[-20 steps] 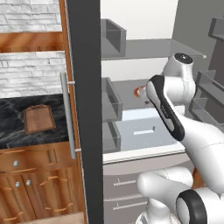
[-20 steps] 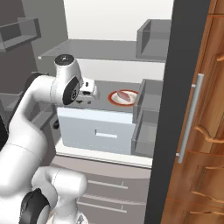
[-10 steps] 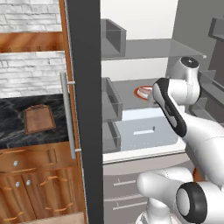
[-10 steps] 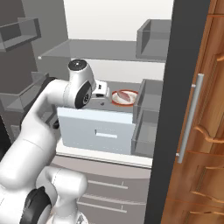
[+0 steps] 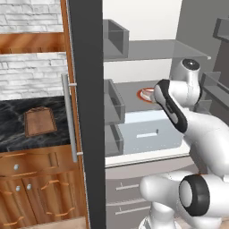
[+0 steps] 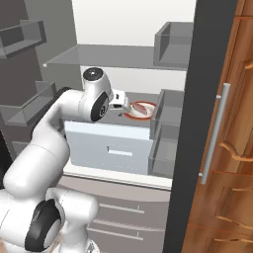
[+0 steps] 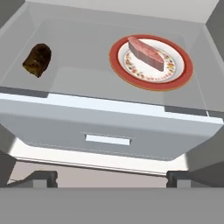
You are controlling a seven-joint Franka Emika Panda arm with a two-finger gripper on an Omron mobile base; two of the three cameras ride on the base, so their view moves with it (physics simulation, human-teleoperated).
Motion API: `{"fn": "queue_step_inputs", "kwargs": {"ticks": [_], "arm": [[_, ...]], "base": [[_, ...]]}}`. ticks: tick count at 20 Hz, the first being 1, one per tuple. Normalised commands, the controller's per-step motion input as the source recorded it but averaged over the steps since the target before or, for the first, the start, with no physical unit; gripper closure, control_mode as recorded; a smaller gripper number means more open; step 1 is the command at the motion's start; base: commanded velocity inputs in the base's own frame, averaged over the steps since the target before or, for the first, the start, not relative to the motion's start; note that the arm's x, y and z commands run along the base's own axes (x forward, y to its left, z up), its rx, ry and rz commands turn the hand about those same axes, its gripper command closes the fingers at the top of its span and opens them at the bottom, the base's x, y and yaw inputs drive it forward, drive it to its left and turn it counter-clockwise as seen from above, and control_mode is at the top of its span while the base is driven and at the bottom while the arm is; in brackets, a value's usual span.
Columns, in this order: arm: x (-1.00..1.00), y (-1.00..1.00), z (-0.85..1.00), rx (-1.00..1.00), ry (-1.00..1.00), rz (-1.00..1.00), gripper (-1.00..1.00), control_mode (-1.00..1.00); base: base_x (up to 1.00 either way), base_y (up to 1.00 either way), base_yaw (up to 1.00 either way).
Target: Retrieve the steak from the fridge and place it on the cutting board.
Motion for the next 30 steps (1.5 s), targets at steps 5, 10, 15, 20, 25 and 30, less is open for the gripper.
{"fn": "queue_step_inputs", "kwargs": {"ticks": [5, 10, 15, 20, 25, 30], "arm": [[0.48, -0.26, -0.04, -0.03, -0.01, -0.01, -1.00, -1.00], [0.44, -0.34, -0.06, 0.00, 0.00, -0.01, -1.00, -1.00], [0.25, -0.39, -0.20, 0.00, 0.00, -0.06, -1.00, -1.00], [0.37, -0.31, -0.09, 0.00, 0.01, -0.01, -1.00, -1.00], [0.23, 0.00, -0.16, 0.00, 0.00, 0.00, -1.00, -1.00], [0.40, -0.06, -0.22, 0.00, 0.00, 0.03, -1.00, -1.00]], "base": [[0.00, 0.00, 0.00], [0.00, 0.00, 0.00], [0.00, 0.00, 0.00], [0.00, 0.00, 0.00], [0.00, 0.00, 0.00], [0.00, 0.00, 0.00]]}}
